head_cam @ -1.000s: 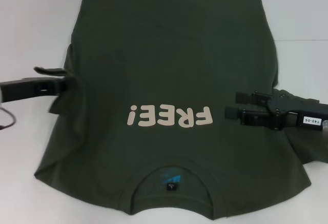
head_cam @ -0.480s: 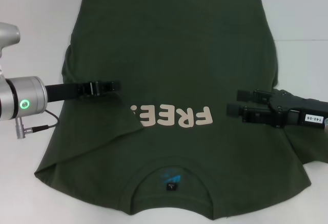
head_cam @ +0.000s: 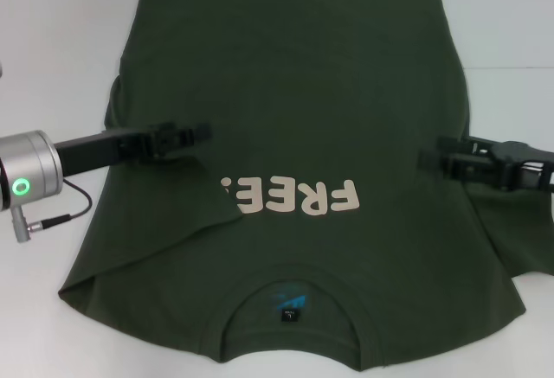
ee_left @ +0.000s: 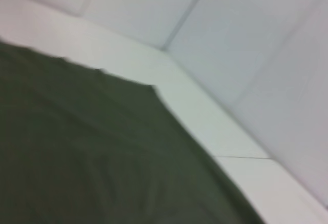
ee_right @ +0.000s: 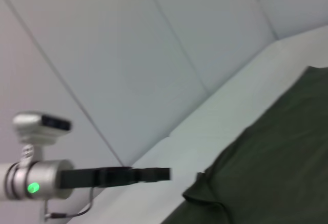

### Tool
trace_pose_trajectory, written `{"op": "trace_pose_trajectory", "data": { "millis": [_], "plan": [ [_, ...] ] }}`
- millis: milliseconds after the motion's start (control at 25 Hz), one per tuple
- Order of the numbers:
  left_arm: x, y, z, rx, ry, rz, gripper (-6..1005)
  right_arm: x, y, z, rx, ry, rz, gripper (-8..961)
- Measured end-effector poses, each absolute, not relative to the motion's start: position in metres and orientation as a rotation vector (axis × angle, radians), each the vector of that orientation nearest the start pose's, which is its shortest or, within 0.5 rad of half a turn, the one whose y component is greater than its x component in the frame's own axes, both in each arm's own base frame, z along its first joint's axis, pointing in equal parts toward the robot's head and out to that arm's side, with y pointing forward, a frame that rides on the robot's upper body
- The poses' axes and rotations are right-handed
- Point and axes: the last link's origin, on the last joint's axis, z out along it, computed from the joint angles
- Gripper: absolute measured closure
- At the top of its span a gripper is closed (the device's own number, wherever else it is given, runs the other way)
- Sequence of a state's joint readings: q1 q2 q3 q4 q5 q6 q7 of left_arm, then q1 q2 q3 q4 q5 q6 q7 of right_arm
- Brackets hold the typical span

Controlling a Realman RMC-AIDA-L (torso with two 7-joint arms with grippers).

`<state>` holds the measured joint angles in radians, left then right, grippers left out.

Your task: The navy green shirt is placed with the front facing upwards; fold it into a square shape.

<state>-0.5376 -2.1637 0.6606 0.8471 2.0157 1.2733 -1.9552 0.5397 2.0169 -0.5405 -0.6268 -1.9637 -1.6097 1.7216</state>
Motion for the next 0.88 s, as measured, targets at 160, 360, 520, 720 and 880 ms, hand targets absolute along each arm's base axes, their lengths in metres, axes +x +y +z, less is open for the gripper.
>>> {"op": "trace_pose_trajectory", "data": {
  "millis": [160, 360, 520, 720, 880],
  "plan": [
    [-0.248, 0.358, 0.004, -2.4, -1.086, -0.842, 333, 0.285, 0.343, 0.057, -2.43, 1.229, 0.883, 38],
    [-0.243, 0.338, -0.021, -2.561, -0.894, -0.883, 213, 0.308, 0.342, 0.073, -2.281, 1.395, 0.846, 38],
    [-0.237, 0.327, -0.037, -2.697, -0.744, -0.832, 213, 0.322, 0.34, 0.084, -2.192, 1.517, 0.81, 39],
    [-0.232, 0.32, -0.047, -2.79, -0.6, -0.776, 213, 0.337, 0.339, 0.094, -2.089, 1.666, 0.723, 39],
    [-0.231, 0.317, -0.049, -2.822, -0.503, -0.753, 213, 0.348, 0.336, 0.1, -2.009, 1.748, 0.679, 39]
  ]
}}
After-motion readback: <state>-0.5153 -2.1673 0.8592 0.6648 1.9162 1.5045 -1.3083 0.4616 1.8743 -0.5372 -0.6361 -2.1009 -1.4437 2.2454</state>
